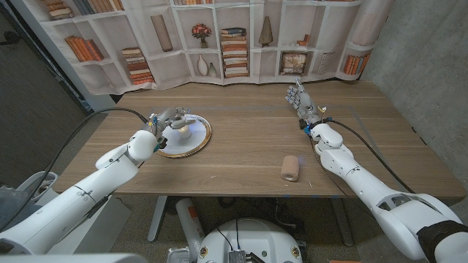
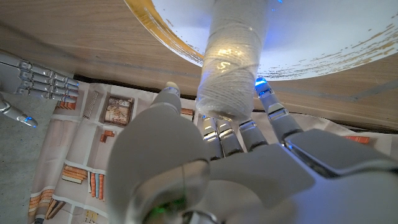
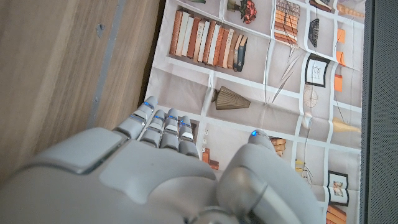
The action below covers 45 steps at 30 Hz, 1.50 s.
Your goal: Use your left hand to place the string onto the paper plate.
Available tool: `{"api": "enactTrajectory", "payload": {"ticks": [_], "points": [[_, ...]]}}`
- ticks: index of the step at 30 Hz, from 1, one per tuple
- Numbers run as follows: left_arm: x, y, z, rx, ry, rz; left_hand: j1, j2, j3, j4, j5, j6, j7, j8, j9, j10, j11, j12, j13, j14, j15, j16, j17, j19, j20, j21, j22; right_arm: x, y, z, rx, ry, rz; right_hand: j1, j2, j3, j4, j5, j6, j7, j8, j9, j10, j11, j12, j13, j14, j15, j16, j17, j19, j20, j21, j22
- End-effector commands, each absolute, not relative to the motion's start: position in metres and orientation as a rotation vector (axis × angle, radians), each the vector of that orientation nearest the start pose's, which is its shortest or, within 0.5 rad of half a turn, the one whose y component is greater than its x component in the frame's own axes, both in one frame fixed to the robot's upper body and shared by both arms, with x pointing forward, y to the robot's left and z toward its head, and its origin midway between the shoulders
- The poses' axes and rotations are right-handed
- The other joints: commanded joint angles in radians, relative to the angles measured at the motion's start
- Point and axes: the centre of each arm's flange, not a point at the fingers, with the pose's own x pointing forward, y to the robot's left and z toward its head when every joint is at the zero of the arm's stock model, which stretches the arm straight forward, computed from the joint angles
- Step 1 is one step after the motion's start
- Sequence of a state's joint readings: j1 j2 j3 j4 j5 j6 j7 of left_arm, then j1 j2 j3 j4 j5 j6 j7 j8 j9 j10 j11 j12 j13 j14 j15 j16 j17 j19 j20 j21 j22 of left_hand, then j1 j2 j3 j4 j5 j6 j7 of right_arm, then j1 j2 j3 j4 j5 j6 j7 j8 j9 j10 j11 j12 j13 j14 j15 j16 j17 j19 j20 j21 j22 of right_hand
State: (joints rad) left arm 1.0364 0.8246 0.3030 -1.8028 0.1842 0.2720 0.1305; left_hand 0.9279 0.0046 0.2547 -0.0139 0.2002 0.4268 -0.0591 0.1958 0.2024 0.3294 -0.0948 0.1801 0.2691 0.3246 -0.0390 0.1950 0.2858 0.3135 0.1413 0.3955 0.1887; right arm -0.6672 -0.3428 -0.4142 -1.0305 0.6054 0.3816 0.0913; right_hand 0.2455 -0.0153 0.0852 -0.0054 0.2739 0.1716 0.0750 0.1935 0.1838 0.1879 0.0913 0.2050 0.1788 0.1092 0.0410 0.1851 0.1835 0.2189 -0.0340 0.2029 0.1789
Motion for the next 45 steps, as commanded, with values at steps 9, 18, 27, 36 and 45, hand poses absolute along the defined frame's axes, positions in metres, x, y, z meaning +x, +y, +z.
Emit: {"api": "enactTrajectory", "payload": {"ticks": [9, 18, 27, 36, 45], "points": [[0.574, 0.333, -0.008, 0.993, -0.454, 0.18, -0.029, 0.004, -0.006, 0.017, 0.009, -0.005, 0.0, 0.004, 0.003, -0.007, 0.003, 0.011, -0.002, -0.011, -0.003, 0.004, 0.002, -0.009, 0.002, -0.004, 0.004, 0.689, -0.252, -0.006, 0.084, -0.635, 0.24, -0.001, 0.007, -0.002, -0.002, 0.004, 0.011, 0.0, 0.005, 0.001, 0.009, 0.003, 0.007, 0.004, 0.011, 0.002, 0.005, 0.002, 0.008, 0.001, 0.0, 0.005], [0.565, 0.33, 0.005, 1.008, -0.488, 0.191, -0.038, 0.004, -0.01, 0.022, 0.012, -0.007, 0.002, 0.004, 0.002, -0.008, 0.002, 0.013, -0.004, -0.014, 0.001, 0.005, 0.001, -0.012, 0.002, -0.007, 0.005, 0.686, -0.252, -0.005, 0.084, -0.644, 0.237, -0.001, 0.007, -0.003, -0.002, 0.004, 0.011, -0.001, 0.004, 0.001, 0.008, 0.001, 0.007, 0.004, 0.01, 0.003, 0.004, 0.002, 0.009, 0.002, 0.0, 0.005], [0.557, 0.328, 0.017, 1.019, -0.519, 0.204, -0.045, 0.005, -0.012, 0.025, 0.015, -0.006, 0.004, 0.006, 0.002, -0.005, 0.005, 0.017, -0.006, -0.016, 0.003, 0.007, 0.001, -0.016, 0.003, -0.009, 0.005, 0.684, -0.253, -0.005, 0.088, -0.65, 0.234, -0.001, 0.008, -0.004, -0.003, 0.004, 0.013, 0.0, 0.004, 0.001, 0.009, -0.002, 0.006, 0.004, 0.011, 0.001, 0.004, 0.002, 0.009, 0.002, 0.0, 0.005], [0.548, 0.325, 0.031, 1.042, -0.549, 0.219, -0.051, 0.006, -0.014, 0.029, 0.019, -0.004, 0.004, 0.008, 0.002, -0.005, 0.005, 0.018, -0.008, -0.02, -0.004, 0.007, 0.0, -0.016, 0.0, -0.009, 0.007, 0.684, -0.253, -0.005, 0.092, -0.653, 0.231, -0.001, 0.008, -0.004, -0.003, 0.004, 0.014, 0.0, 0.004, 0.001, 0.008, -0.001, 0.006, 0.004, 0.01, 0.002, 0.004, 0.002, 0.009, 0.002, 0.0, 0.005], [0.537, 0.322, 0.045, 1.062, -0.593, 0.243, -0.056, 0.005, -0.017, 0.031, 0.021, -0.005, 0.005, 0.008, 0.001, -0.008, 0.005, 0.018, -0.01, -0.025, -0.004, 0.007, -0.001, -0.021, -0.001, -0.012, 0.008, 0.683, -0.254, -0.003, 0.093, -0.66, 0.226, -0.001, 0.009, -0.005, -0.004, 0.004, 0.014, 0.001, 0.003, 0.001, 0.01, 0.001, 0.006, 0.004, 0.011, 0.002, 0.004, 0.002, 0.009, 0.002, 0.0, 0.005]]}}
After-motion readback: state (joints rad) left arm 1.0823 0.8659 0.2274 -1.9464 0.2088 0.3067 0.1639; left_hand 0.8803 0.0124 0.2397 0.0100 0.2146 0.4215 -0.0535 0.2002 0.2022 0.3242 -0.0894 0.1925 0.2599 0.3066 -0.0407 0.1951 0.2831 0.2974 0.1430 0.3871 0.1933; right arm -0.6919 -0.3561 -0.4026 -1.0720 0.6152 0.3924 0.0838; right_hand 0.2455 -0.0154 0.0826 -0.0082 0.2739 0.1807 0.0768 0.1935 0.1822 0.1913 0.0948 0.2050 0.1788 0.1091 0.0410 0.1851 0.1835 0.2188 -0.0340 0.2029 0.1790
